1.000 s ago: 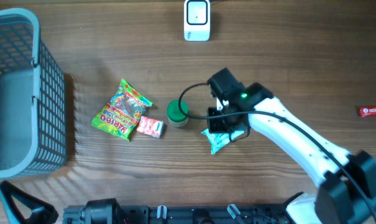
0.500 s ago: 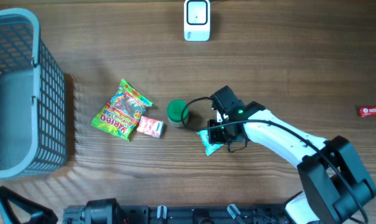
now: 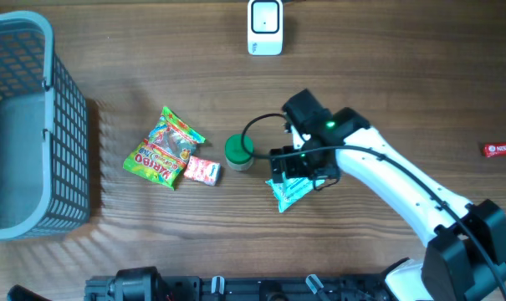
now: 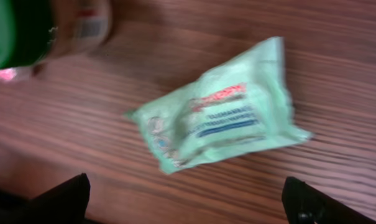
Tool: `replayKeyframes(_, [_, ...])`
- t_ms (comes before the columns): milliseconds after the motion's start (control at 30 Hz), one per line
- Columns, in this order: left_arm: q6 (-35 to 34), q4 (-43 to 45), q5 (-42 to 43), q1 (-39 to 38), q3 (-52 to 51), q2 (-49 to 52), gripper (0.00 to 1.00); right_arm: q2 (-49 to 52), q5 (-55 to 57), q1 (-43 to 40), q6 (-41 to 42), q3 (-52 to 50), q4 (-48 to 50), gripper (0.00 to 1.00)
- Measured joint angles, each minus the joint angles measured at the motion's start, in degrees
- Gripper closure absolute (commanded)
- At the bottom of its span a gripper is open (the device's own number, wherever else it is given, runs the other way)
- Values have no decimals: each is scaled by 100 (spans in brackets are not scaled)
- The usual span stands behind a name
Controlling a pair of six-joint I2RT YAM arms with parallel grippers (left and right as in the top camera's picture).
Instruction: Scan the item barcode
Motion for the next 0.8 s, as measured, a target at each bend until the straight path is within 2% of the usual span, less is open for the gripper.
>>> replayKeyframes(133, [-2, 0, 9, 0, 0, 0, 0, 0, -181, -608, 262, -306, -37, 0])
replayKeyframes(267, [0, 0, 22, 0, 0, 0, 0, 0, -380, -1043, 1220, -723, 127, 0])
replayKeyframes(433, [0, 4, 22, 0, 0, 0, 0, 0, -728, -1029, 2411, -1495, 1307, 2])
replayKeyframes(600, [0, 0, 22, 0, 0, 0, 0, -2, -946, -881, 3259, -2201, 1958, 8])
replayKeyframes(700, [0, -4, 22, 0, 0, 0, 0, -122, -1054, -835, 3668, -2363, 2341, 17])
replayKeyframes(767, [0, -2, 22, 0, 0, 0, 0, -179, -1147, -774, 3908, -2494, 2758, 38])
replayKeyframes(800, [-2, -2, 24, 0, 0, 0, 0, -192, -1178, -713, 4006, -2568, 3064, 54])
